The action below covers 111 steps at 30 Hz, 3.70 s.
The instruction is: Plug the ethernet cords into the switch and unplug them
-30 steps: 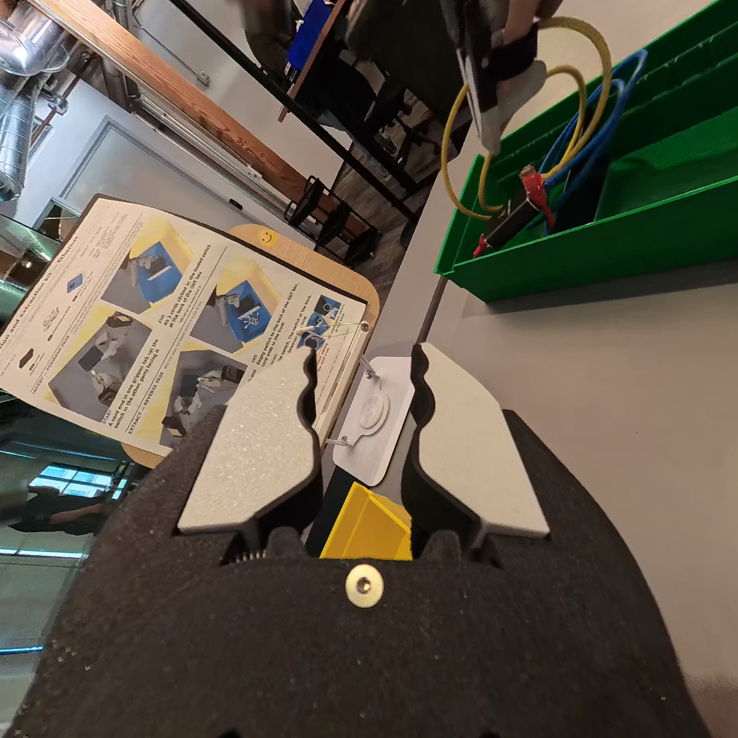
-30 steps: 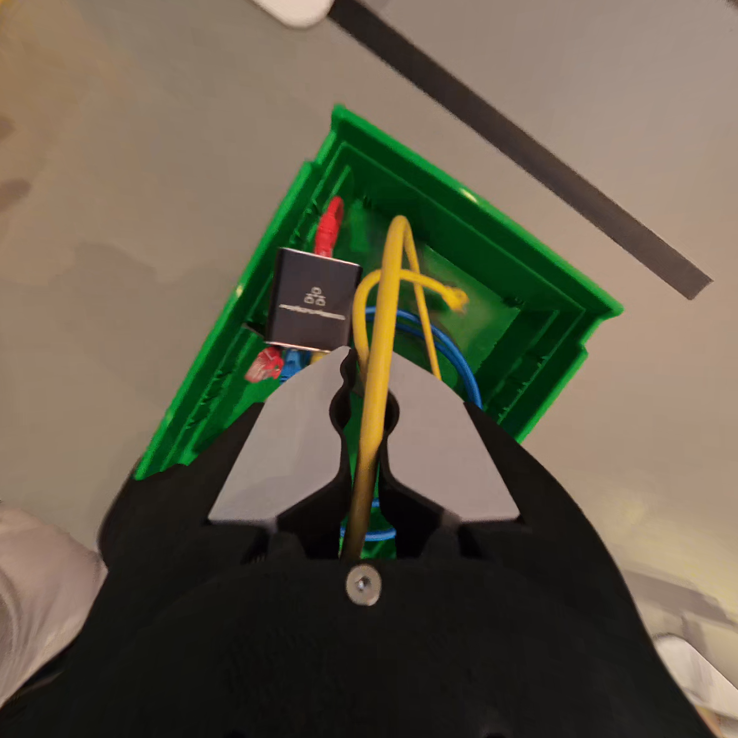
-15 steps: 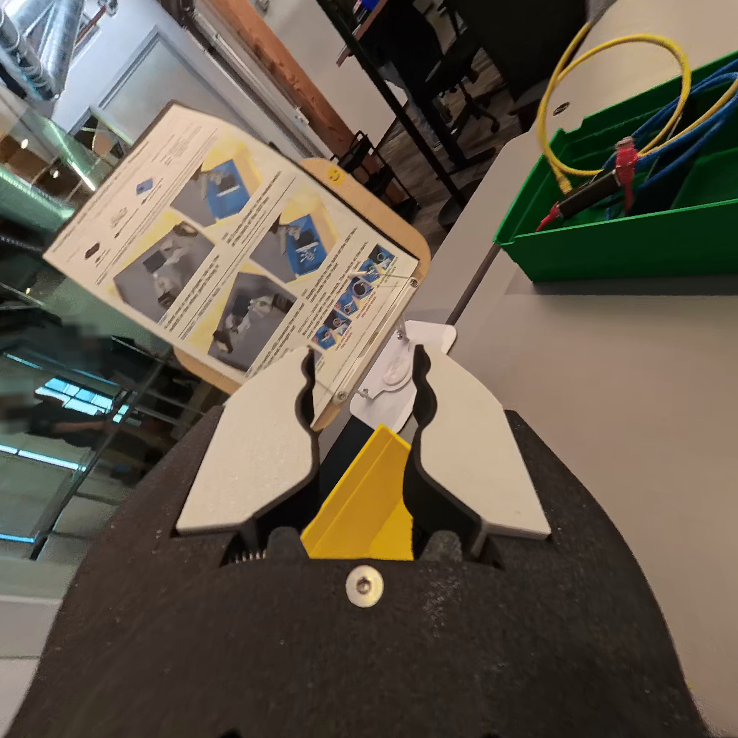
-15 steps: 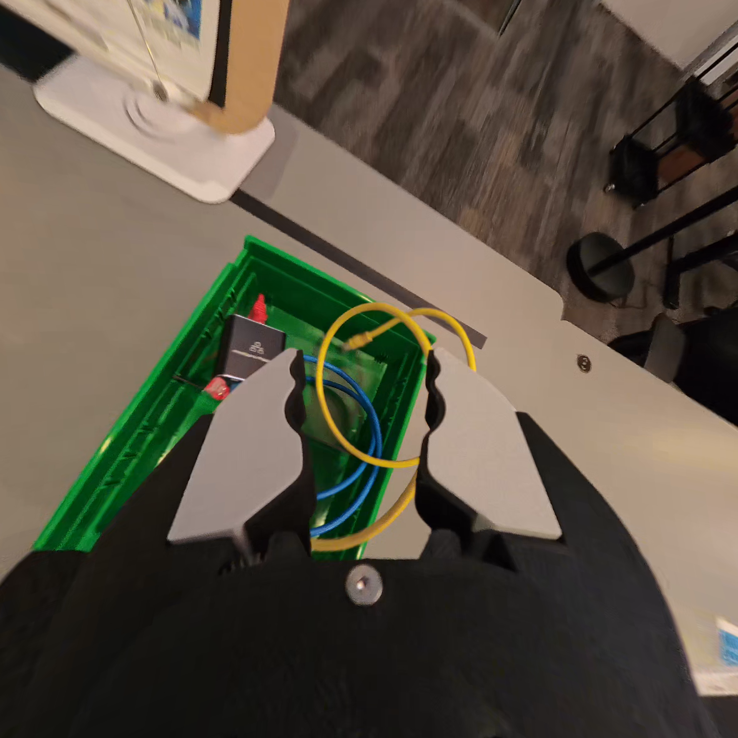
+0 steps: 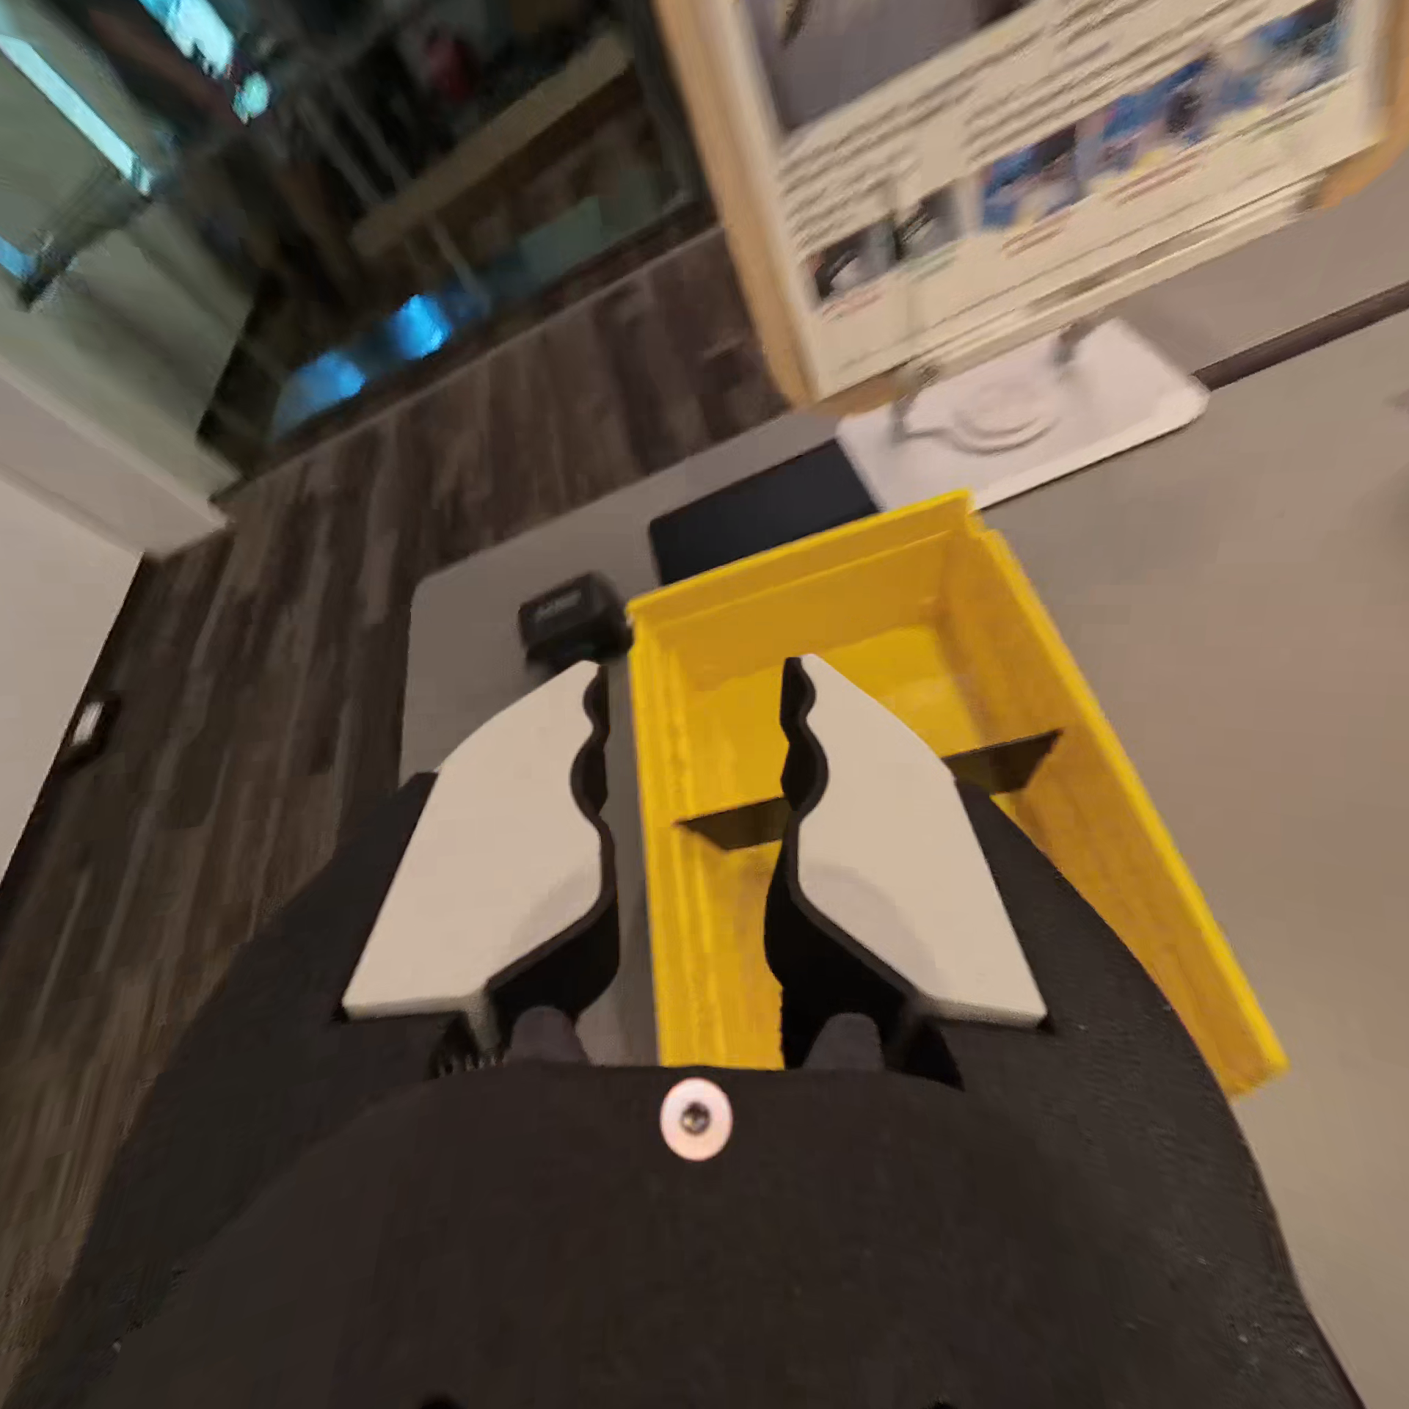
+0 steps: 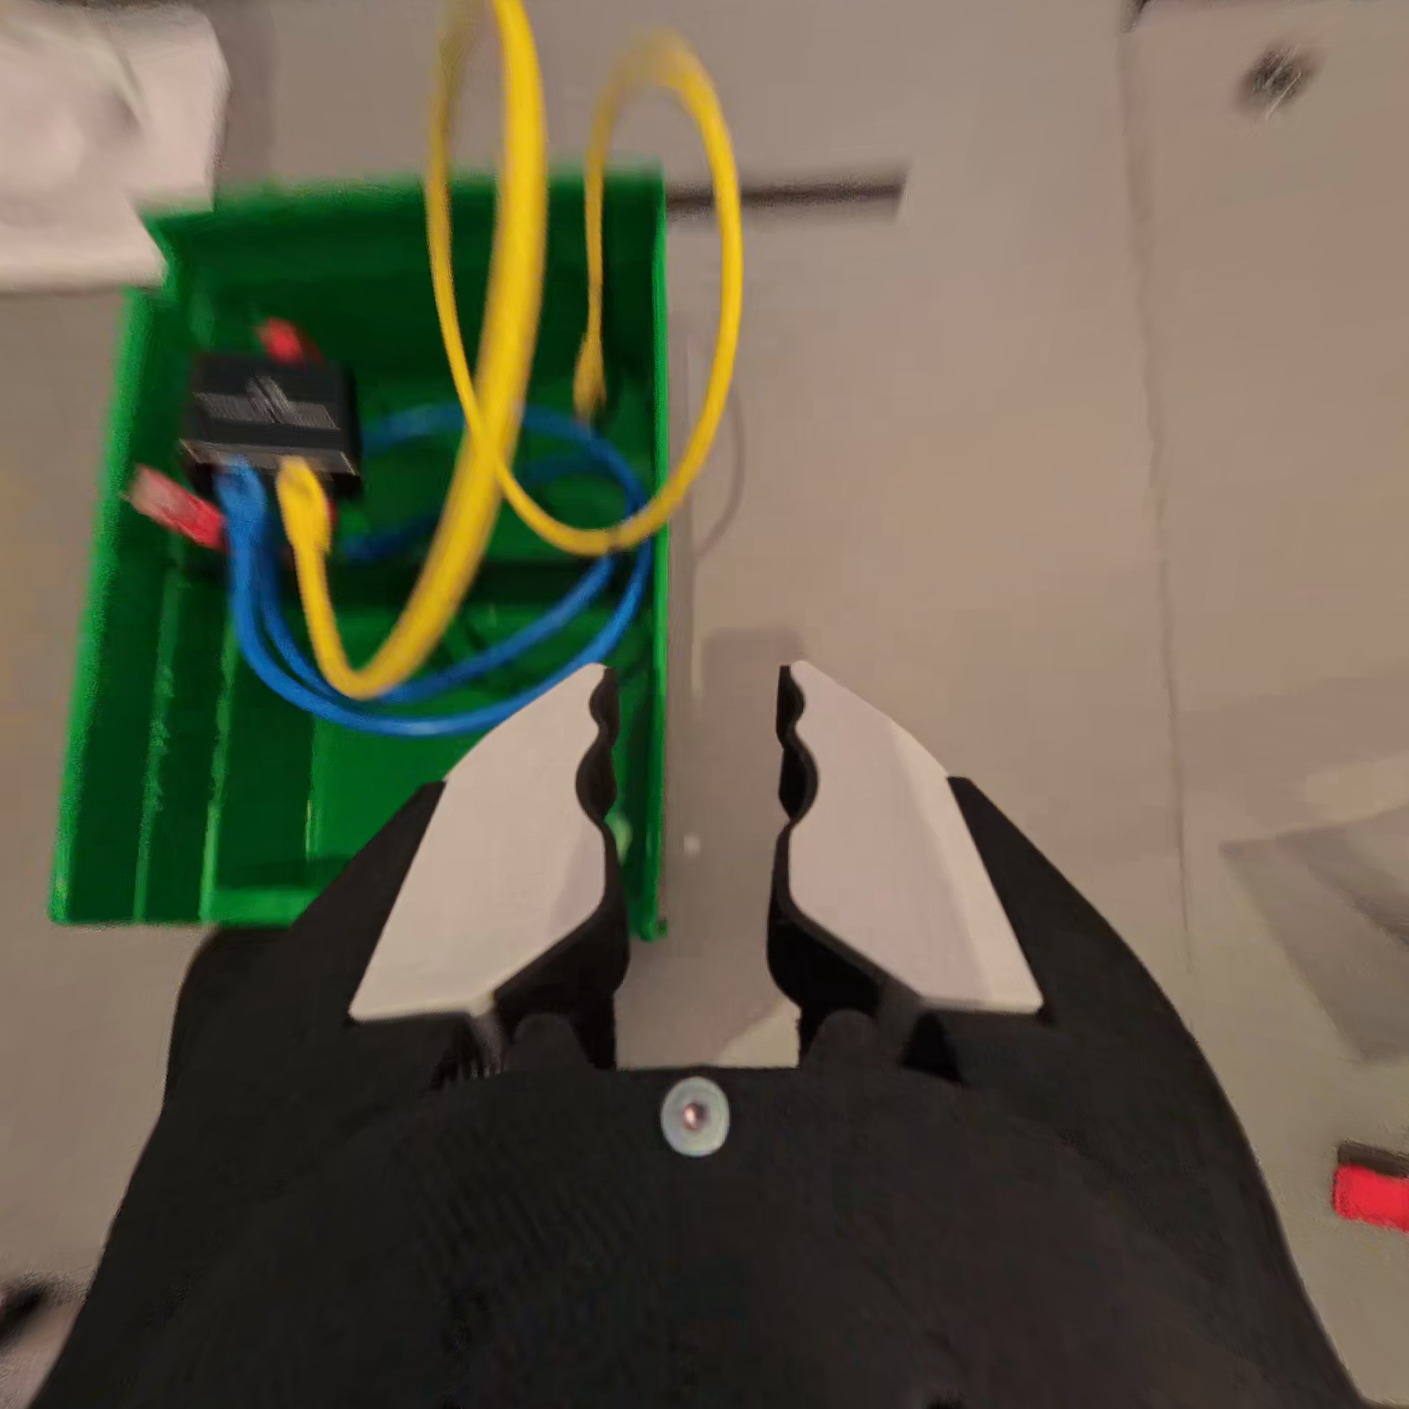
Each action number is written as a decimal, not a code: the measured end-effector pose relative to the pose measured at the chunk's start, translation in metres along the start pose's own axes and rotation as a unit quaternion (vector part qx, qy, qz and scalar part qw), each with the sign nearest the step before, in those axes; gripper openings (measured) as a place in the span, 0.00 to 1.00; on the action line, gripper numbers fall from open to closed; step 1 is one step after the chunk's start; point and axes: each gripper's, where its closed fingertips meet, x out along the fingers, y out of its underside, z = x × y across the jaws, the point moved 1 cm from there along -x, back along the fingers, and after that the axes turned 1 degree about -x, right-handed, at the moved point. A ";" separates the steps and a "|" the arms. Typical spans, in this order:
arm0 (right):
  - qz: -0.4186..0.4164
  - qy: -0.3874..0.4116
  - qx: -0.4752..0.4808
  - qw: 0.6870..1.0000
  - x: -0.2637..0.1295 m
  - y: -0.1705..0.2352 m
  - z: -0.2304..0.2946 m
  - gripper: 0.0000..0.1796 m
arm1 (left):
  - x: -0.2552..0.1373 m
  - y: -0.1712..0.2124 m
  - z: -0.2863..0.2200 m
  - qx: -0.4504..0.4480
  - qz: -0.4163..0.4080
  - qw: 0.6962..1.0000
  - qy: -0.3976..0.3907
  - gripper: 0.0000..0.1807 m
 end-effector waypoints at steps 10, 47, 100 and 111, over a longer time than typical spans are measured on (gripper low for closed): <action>0.182 -0.097 0.013 0.978 0.065 0.052 0.012 0.11 | 0.048 0.122 0.054 -0.202 0.220 0.954 0.032 0.33; 0.349 -0.076 -0.144 0.923 0.091 0.065 0.149 0.04 | 0.070 0.178 -0.080 -0.026 0.488 0.847 0.208 0.08; 0.302 -0.120 -0.075 0.943 0.139 0.057 0.443 0.05 | -0.022 0.040 -0.089 0.093 0.108 0.952 0.272 0.12; 0.294 -0.163 -0.067 0.939 0.118 0.034 0.441 0.03 | -0.050 -0.013 -0.072 0.049 -0.044 0.973 0.221 0.14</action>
